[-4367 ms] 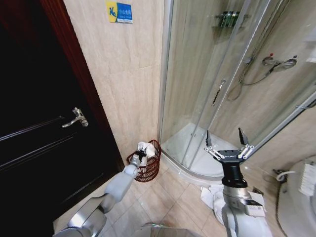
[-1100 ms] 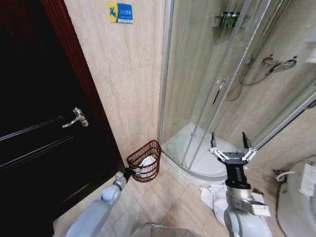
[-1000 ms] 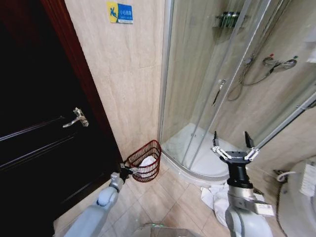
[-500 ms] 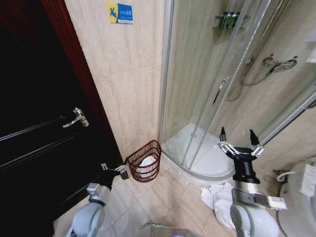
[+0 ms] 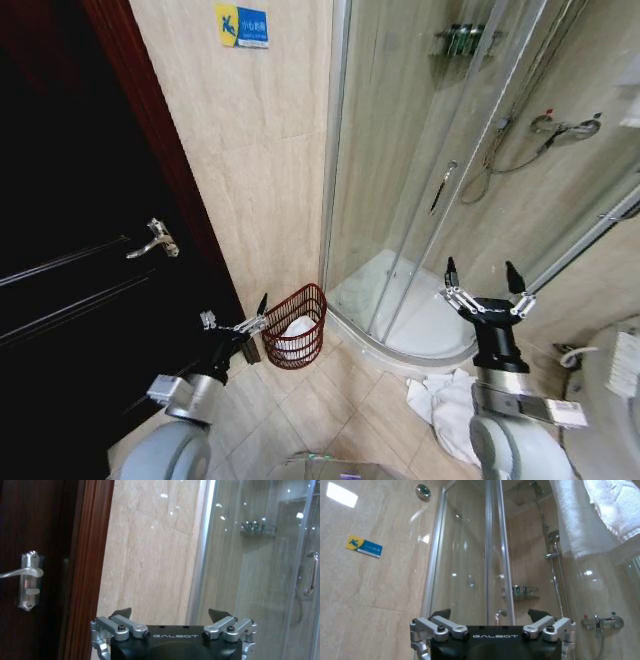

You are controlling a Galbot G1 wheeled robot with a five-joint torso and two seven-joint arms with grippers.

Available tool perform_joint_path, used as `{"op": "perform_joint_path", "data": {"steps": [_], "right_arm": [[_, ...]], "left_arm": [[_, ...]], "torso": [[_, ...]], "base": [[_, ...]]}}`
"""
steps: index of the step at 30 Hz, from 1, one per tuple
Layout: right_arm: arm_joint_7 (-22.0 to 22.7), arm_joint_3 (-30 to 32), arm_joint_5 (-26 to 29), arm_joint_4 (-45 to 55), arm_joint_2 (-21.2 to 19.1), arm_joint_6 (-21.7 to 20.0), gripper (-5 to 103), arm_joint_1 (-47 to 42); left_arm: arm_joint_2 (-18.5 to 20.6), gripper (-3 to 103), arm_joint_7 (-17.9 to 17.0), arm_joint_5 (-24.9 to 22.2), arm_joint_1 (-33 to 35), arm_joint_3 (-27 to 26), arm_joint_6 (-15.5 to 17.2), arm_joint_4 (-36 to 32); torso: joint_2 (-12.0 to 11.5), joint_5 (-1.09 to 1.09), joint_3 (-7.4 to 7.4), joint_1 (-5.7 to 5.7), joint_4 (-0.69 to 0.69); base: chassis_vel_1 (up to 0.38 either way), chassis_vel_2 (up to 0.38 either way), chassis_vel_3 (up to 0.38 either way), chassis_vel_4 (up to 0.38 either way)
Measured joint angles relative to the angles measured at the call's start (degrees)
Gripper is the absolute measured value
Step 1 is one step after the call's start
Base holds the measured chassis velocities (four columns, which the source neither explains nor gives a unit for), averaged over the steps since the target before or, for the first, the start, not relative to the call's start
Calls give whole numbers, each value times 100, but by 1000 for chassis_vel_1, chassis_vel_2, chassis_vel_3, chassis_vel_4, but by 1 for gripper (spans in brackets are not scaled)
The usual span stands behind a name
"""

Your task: Discard the used towel into the hamper.

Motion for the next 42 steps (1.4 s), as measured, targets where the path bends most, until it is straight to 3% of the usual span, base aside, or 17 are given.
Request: {"op": "perform_joint_path", "data": {"steps": [27, 34, 39, 42], "right_arm": [[-36, 90, 146, 134, 36, 180, 100, -52], [-114, 1308, 933, 285, -119, 281, 100, -216], [-237, 1968, 1487, 118, -292, 495, 100, -341], [-250, 2103, 1535, 78, -298, 650, 100, -428]], "left_arm": [[-52, 100, 182, 238, 206, 13, -48, 53], [-49, 100, 183, 234, 203, 12, -47, 60], [-48, 100, 182, 232, 201, 13, -46, 62], [-48, 100, 182, 231, 201, 12, -46, 63]], "torso": [[0, -1, 0, 0, 0], [0, -1, 0, 0, 0], [0, -1, 0, 0, 0], [0, 0, 0, 0, 0]], "base": [[0, 0, 0, 0], [0, 0, 0, 0], [0, 0, 0, 0], [0, 0, 0, 0]]}}
